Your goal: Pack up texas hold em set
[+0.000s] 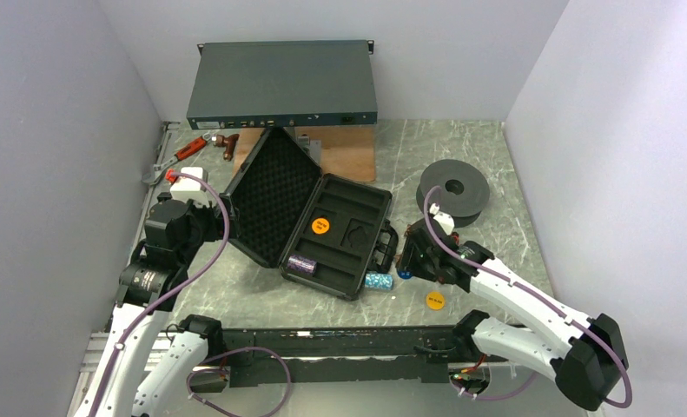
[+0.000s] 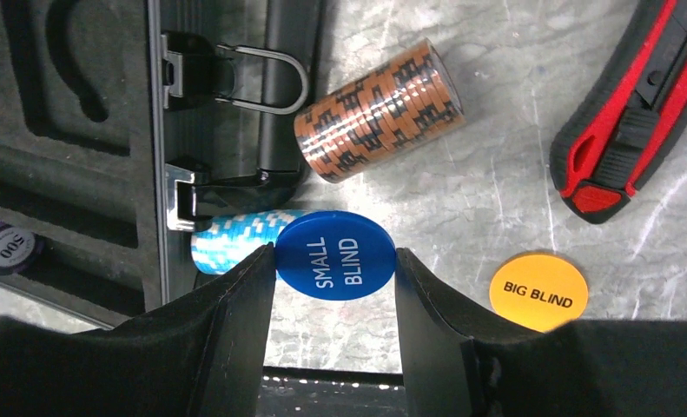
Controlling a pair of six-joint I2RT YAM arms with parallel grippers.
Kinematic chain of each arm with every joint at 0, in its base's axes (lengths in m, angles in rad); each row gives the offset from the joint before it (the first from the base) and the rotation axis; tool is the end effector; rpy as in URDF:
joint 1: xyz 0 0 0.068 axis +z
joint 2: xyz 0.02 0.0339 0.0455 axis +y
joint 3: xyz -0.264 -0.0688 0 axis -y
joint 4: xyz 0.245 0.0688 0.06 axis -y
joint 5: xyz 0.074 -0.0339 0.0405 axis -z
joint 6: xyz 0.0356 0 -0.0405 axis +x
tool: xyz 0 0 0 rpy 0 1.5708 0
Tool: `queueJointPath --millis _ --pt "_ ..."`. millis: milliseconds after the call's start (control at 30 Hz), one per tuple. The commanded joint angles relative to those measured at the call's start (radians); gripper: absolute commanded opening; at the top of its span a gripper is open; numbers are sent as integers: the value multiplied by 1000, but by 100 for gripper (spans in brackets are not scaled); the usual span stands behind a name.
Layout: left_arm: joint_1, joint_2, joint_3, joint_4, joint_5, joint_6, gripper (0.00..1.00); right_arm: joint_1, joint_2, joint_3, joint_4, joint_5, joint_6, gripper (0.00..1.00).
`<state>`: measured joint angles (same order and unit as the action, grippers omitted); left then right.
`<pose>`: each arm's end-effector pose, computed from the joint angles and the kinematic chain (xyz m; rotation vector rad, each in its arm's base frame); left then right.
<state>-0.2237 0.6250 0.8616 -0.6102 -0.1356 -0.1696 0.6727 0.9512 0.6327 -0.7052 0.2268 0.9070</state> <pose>0.1295 -0.0245 0.3438 -0.0374 1.9426 -0.1294 0.1416 0.1026 0.2159 0.3839 2.5555 0.3076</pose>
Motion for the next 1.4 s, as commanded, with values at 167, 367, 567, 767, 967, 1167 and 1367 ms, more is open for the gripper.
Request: queueJointPath --millis 167,367,567,767,967,1167,1367 --pt "2 -4 1 27 11 7 99 -4 -72 -11 213 -129 -71 40" --pt "3 -5 1 27 12 8 99 -4 -60 9 261 -156 -102 40" --pt "2 -7 1 27 11 8 99 -4 -14 60 268 -146 -152 40" --pt "2 -6 1 27 12 7 99 -4 61 136 264 -139 -210 39" --pt "2 -8 0 26 12 7 99 -4 133 218 249 -153 -305 39" --pt "3 -8 0 26 12 7 99 -2 200 333 202 -170 -485 40" --pt "2 -7 1 26 15 7 99 -2 229 396 233 -244 -606 40"
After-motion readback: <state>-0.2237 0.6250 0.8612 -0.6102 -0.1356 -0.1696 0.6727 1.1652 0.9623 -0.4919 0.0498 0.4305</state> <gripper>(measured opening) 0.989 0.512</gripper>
